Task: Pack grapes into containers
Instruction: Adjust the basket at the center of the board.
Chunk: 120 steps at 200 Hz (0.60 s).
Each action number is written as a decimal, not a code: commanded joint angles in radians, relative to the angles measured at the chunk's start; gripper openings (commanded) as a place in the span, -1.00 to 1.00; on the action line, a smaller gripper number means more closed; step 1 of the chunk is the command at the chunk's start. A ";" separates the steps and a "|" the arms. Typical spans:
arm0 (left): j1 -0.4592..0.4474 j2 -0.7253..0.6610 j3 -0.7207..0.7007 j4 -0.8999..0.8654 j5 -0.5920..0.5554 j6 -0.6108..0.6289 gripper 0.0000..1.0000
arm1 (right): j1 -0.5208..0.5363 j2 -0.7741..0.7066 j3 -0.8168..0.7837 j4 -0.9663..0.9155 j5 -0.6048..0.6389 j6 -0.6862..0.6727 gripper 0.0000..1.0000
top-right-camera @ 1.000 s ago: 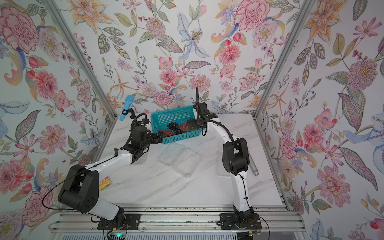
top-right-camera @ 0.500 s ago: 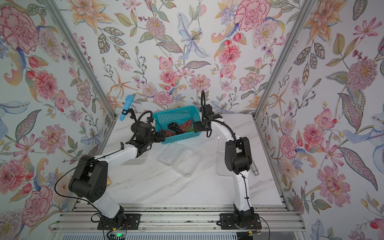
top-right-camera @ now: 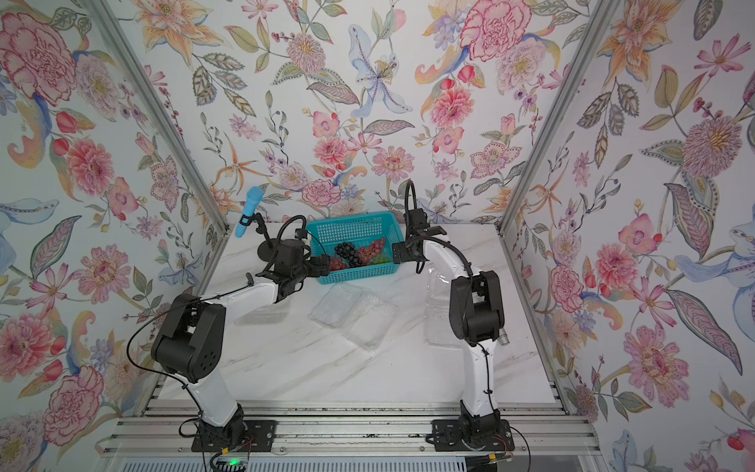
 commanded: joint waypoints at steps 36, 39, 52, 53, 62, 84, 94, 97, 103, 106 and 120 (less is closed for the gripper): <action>-0.005 -0.034 0.023 0.081 0.030 0.045 0.99 | 0.042 -0.107 -0.017 -0.070 0.098 -0.041 0.99; -0.007 -0.043 0.015 0.092 0.029 0.050 1.00 | 0.050 -0.105 -0.006 -0.069 0.099 -0.047 0.99; -0.006 -0.082 -0.011 0.121 0.030 0.074 0.99 | 0.084 -0.086 0.049 -0.065 0.079 -0.071 0.99; -0.006 -0.083 -0.013 0.123 0.030 0.076 0.99 | 0.087 -0.084 0.052 -0.065 0.077 -0.073 0.99; -0.006 -0.109 -0.031 0.141 0.029 0.089 1.00 | 0.113 -0.061 0.096 -0.061 0.065 -0.089 0.99; -0.006 -0.161 -0.077 0.173 0.026 0.103 0.99 | 0.169 0.026 0.223 -0.062 0.035 -0.117 0.99; -0.006 -0.184 -0.103 0.187 0.032 0.104 0.99 | 0.188 0.072 0.280 -0.062 0.007 -0.123 0.99; -0.006 -0.189 -0.111 0.192 0.033 0.103 0.99 | 0.191 0.087 0.298 -0.062 -0.003 -0.123 0.99; -0.007 -0.199 -0.125 0.198 0.035 0.100 0.99 | 0.199 0.115 0.332 -0.061 -0.017 -0.123 0.99; -0.006 -0.203 -0.129 0.200 0.036 0.099 0.99 | 0.201 0.130 0.349 -0.060 -0.026 -0.123 0.99; -0.006 -0.214 -0.155 0.200 0.046 0.099 0.99 | 0.214 0.195 0.427 -0.061 -0.069 -0.118 0.99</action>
